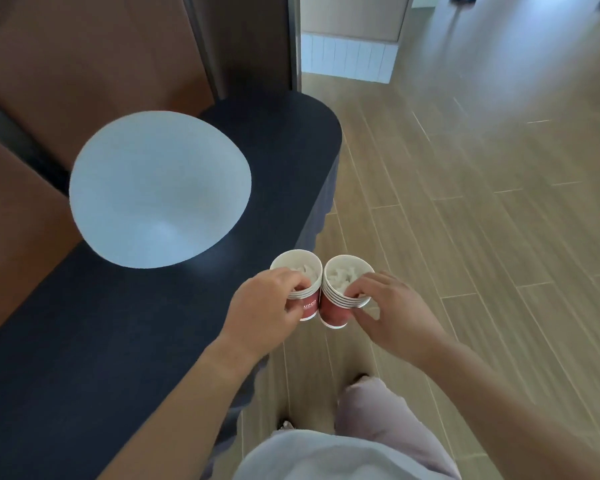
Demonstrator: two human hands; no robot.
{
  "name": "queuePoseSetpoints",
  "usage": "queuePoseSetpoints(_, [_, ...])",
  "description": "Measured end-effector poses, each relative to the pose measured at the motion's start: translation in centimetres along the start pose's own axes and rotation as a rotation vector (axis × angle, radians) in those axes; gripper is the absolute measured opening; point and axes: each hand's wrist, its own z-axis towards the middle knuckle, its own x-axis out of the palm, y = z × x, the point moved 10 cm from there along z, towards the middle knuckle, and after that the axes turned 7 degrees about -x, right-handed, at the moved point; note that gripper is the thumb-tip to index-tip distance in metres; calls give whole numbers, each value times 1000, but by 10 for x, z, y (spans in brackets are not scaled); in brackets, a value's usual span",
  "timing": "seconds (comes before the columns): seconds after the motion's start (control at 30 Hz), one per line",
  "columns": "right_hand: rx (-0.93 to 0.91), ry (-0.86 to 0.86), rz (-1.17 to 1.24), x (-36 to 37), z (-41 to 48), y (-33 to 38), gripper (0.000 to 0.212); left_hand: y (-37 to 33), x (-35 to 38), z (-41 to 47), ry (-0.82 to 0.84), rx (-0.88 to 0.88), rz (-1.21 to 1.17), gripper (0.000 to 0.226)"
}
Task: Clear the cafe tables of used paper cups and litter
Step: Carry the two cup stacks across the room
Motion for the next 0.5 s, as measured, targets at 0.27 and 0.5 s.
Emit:
queuePoseSetpoints(0.27, [4, 17, -3, -46, 129, -117, 19, -20, 24, 166, -7, -30, 16, 35])
queuePoseSetpoints(0.5, [-47, 168, -11, -55, 224, -197, 25, -15, 51, 269, 24, -164, 6, 41])
